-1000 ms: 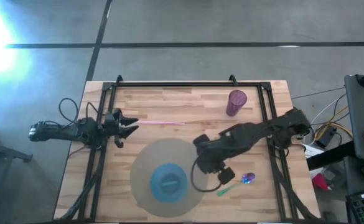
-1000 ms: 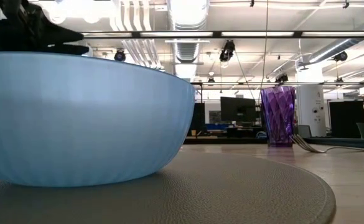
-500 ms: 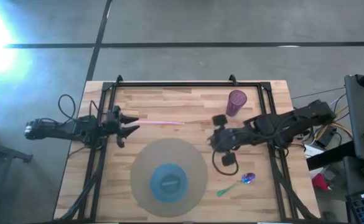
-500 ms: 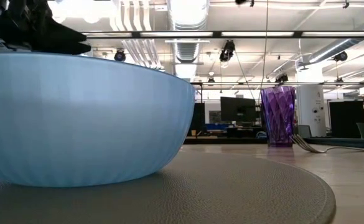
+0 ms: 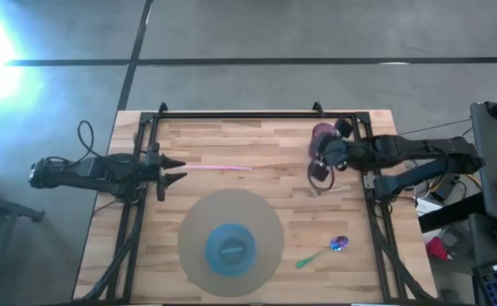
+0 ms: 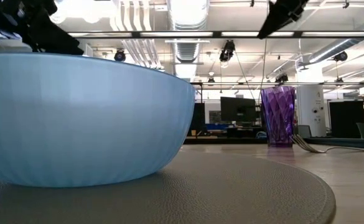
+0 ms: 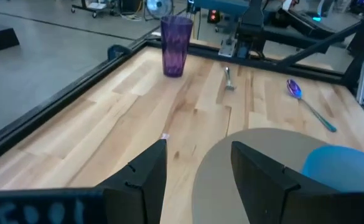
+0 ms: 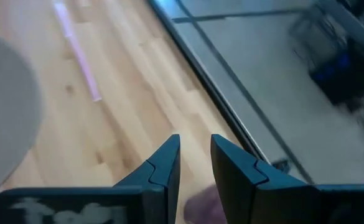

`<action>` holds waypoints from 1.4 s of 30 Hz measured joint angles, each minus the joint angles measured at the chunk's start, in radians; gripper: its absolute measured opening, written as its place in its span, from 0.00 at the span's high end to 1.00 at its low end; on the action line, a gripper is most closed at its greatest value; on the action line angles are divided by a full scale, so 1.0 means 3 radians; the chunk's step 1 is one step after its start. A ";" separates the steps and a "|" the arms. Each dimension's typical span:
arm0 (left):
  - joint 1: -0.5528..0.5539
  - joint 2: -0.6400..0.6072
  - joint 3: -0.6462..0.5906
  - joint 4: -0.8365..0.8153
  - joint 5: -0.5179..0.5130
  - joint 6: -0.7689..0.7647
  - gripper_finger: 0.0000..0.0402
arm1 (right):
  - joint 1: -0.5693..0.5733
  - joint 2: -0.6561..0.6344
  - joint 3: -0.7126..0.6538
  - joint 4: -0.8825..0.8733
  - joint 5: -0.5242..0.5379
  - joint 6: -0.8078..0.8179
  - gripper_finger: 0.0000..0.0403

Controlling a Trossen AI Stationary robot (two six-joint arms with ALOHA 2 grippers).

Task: Pick & Place Utensil
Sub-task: Put the purple cup to the top right of the brown placemat

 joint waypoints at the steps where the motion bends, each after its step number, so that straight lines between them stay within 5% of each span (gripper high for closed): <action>1: 0.0000 0.0018 0.0052 -0.0036 0.0000 0.0000 0.58 | -0.0074 -0.0056 -0.0047 0.0012 0.0000 0.0045 0.79; 10: 0.0004 0.0244 0.0501 -0.0380 -0.0002 -0.0038 0.58 | -0.0788 -0.0352 -0.0170 0.0262 -0.0090 0.0383 0.71; 20: 0.0015 0.0571 0.0618 -0.0566 -0.0012 -0.0168 0.58 | -0.1451 -0.0102 -0.0005 0.0236 -0.1042 0.0487 0.59; 42: 0.0019 0.0708 0.0621 -0.0530 -0.0013 -0.0370 0.58 | -0.1606 0.0443 -0.0006 -0.0222 -0.1354 0.0764 0.56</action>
